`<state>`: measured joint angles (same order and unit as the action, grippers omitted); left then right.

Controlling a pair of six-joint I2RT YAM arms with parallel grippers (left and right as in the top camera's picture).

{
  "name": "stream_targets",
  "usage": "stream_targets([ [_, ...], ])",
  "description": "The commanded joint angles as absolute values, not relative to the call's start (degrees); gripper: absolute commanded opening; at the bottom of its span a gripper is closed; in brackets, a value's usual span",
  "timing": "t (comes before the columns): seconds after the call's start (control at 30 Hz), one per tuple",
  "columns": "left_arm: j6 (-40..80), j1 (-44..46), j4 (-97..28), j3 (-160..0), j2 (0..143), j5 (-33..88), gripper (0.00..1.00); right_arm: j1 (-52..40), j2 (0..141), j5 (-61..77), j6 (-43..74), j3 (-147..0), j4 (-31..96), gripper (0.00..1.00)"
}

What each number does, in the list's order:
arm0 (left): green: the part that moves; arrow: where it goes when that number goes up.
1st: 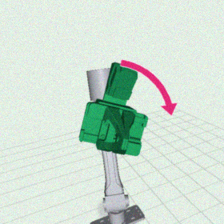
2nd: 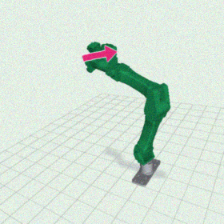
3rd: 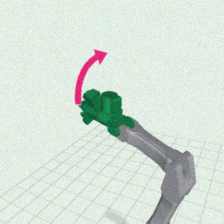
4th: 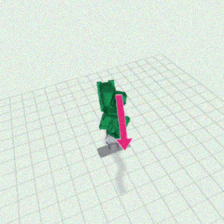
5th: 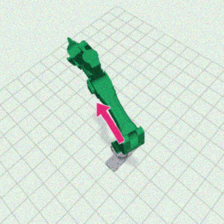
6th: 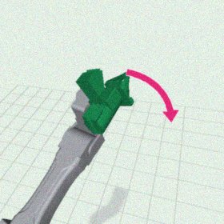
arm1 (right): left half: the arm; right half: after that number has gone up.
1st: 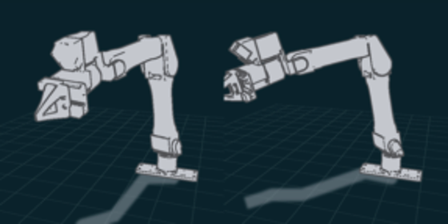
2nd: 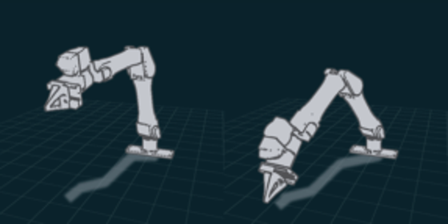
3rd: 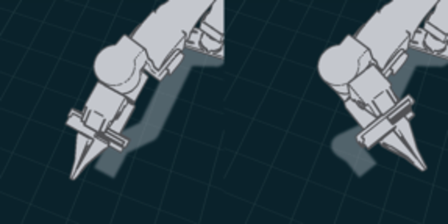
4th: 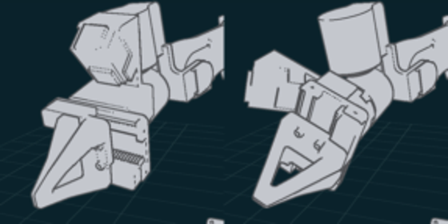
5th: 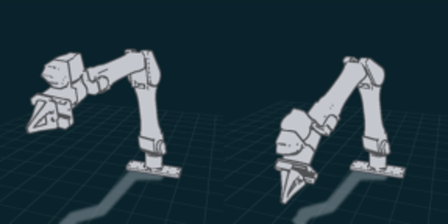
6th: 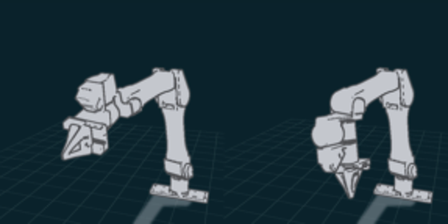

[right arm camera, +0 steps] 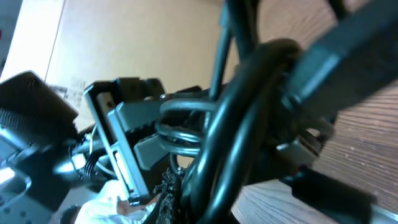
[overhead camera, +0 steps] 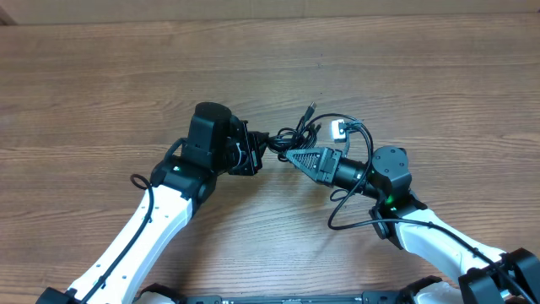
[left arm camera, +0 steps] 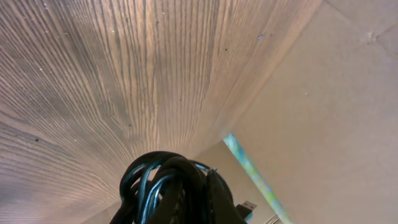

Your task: Untangle cables

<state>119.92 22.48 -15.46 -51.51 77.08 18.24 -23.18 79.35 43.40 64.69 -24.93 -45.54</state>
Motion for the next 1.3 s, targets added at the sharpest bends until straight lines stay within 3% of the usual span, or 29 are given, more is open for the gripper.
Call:
stream_targets([
  [0.0, 119.2, 21.8, -17.5, -50.0, 79.8, 8.4, 0.04, -24.1, 76.6, 54.8, 62.4, -26.9, -51.2, 0.04],
  [0.8, 118.5, 21.8, -28.3, -50.0, 79.8, -11.2, 0.04, -24.1, 76.6, 56.9, 60.9, -26.9, -52.4, 0.04],
  [1.23, 118.5, 21.8, -29.8, -50.0, 79.8, -9.8, 0.04, -24.0, 76.6, 55.9, 59.9, -26.9, -51.4, 0.04],
  [1.27, 118.5, 21.8, -29.5, -50.0, 79.8, -9.1, 0.04, -24.0, 76.6, 55.2, 59.9, -26.9, -50.5, 0.08],
])
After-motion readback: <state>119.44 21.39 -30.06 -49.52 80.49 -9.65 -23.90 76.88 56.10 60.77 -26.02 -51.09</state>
